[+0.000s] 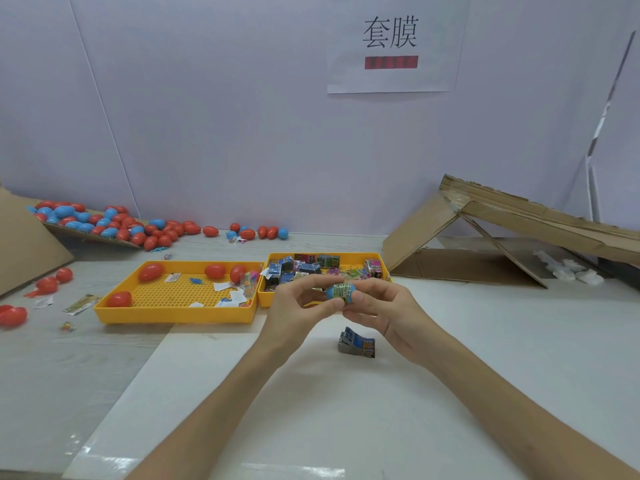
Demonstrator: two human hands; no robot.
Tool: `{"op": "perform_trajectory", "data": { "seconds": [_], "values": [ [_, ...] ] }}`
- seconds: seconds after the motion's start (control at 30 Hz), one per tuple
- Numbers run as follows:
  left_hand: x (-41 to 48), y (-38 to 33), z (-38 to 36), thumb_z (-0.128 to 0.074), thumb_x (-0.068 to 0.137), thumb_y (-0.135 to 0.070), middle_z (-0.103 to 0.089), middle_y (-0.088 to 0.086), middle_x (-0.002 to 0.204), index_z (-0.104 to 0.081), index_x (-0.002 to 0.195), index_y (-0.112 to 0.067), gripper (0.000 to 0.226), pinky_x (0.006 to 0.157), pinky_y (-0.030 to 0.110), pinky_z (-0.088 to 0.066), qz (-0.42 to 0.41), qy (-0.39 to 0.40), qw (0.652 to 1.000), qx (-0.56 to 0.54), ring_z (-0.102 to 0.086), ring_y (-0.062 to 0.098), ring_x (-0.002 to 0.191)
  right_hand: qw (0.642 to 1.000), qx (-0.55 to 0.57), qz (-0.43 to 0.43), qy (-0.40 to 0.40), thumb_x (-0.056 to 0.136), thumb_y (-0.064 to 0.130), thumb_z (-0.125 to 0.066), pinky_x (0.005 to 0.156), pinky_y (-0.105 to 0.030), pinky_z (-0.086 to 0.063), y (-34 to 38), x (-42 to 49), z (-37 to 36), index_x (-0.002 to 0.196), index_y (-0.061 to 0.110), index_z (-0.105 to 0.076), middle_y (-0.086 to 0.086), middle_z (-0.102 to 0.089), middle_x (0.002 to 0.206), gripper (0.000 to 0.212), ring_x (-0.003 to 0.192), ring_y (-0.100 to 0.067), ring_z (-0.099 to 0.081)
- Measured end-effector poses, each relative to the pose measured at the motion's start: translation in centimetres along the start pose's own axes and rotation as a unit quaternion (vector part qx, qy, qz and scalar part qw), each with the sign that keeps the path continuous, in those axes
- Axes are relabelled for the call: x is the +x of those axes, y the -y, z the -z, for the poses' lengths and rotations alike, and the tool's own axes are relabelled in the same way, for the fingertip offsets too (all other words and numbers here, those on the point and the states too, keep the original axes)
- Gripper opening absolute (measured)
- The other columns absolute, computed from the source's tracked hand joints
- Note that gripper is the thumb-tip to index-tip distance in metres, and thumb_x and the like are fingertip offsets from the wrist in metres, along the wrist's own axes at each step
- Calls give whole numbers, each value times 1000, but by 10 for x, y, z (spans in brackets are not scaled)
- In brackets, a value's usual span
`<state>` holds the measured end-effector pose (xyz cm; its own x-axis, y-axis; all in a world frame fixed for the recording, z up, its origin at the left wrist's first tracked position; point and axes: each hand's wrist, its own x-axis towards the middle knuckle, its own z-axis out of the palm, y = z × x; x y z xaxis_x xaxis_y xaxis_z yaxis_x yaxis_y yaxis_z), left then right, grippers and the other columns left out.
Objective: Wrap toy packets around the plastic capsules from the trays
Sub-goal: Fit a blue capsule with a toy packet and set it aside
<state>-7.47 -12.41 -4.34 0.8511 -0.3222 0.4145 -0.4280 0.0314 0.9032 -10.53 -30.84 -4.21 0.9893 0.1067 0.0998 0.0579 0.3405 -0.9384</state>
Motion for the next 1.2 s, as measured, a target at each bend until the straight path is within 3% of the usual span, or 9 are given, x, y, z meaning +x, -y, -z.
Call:
{"op": "perform_trajectory", "data": {
  "seconds": [0.33, 0.53, 0.73, 0.93, 1.07, 1.2],
  "values": [
    [1, 2, -1, -81, 83, -11, -76, -14, 100, -74, 104, -33, 32, 75, 21, -57, -3, -9, 1000, 11, -72, 10, 91, 1000, -17, 11, -7, 76, 17, -76, 79, -34, -60, 0, -1, -2, 102, 6, -72, -19, -74, 108, 28, 96, -31, -74],
    [3, 2, 1, -84, 80, -20, -75, -14, 99, -75, 102, -34, 28, 74, 20, -57, -4, -38, 999, 8, -72, 9, 92, 989, -126, 75, -30, 76, 30, -80, 77, -35, -61, 0, -2, -12, 111, 16, -70, -6, -76, 106, 40, 95, -30, -74],
    [2, 2, -1, -83, 80, -14, -74, -18, 98, -74, 102, -35, 32, 73, 17, -55, 9, -34, 999, 2, -71, 4, 89, 974, -171, 137, -62, 83, 13, -80, 74, -35, -61, -1, -1, -9, 101, 24, -74, -3, -76, 99, 22, 93, -24, -75],
    [2, -1, 0, -73, 89, -7, -76, -1, 109, -73, 117, -14, 29, 84, 26, -58, 62, -2, 992, -106, -73, 20, 99, 963, -182, 180, -89, 84, 12, -79, 75, -31, -61, -3, -1, -7, 95, 16, -75, -2, -77, 98, 13, 84, -26, -76],
    [0, -3, 0, -67, 92, -4, -76, 10, 109, -71, 118, -8, 26, 82, 26, -58, 93, 5, 982, -165, -73, 27, 97, 962, -182, 179, -96, 79, 15, -82, 74, -23, -57, -1, -1, -6, 83, 26, -77, 0, -77, 94, 13, 84, -18, -75],
    [0, -5, 0, -70, 83, -14, -75, 15, 108, -70, 119, -5, 37, 83, 28, -58, 127, 26, 968, -213, -73, 27, 97, 970, -152, 169, -86, 69, 22, -83, 76, -26, -58, 0, -1, -3, 85, 12, -75, -7, -77, 91, 20, 85, -20, -74]
  ]
}}
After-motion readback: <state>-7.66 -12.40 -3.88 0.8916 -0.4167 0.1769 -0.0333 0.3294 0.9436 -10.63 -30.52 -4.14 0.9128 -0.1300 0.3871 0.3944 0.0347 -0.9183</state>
